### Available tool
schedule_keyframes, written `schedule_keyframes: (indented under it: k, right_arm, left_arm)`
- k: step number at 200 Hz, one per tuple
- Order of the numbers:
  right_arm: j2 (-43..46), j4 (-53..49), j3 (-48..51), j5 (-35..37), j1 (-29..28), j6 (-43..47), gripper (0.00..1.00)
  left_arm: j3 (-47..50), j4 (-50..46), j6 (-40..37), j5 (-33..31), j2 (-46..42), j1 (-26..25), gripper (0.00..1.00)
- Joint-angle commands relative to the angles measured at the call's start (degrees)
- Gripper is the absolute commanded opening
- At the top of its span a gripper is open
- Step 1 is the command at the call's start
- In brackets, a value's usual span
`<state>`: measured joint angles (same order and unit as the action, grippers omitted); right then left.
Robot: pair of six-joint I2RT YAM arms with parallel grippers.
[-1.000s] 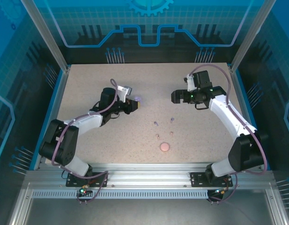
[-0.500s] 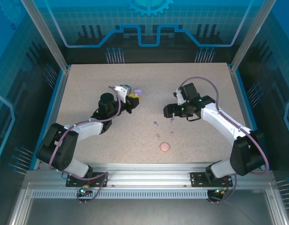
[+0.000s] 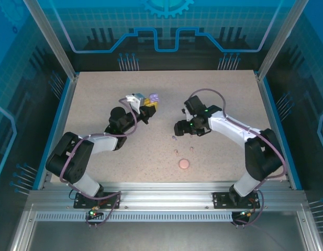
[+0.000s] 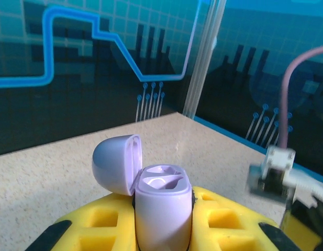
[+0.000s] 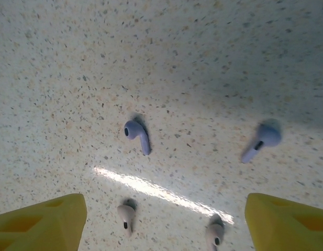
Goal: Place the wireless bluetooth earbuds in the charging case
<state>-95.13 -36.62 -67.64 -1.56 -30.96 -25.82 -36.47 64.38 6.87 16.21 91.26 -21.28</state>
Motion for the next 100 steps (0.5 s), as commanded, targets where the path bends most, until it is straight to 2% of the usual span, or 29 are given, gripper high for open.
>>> schedule_keyframes:
  k: [1, 31, 51, 100]
  right_arm:
    - [-3.76, -1.74, -3.29, 2.78, -2.47, -3.24, 0.79]
    - [-7.56, -2.64, -5.57, 4.10, -4.05, -4.37, 0.75]
    - [-9.63, -3.24, -6.60, 4.74, -4.83, -4.16, 0.73]
    - [-15.67, -4.93, -10.97, 5.10, -6.04, -0.73, 0.51]
  left_arm:
    - [-1.41, 7.46, -0.82, -5.24, 0.09, -0.20, 0.00]
    - [-3.78, 8.80, 0.36, -8.74, 0.19, -0.20, 0.00]
    - [-5.12, 8.52, 0.64, -8.56, 0.00, -0.09, 0.00]
    - [-4.70, 9.33, 1.98, -7.95, -0.33, -0.10, 0.00]
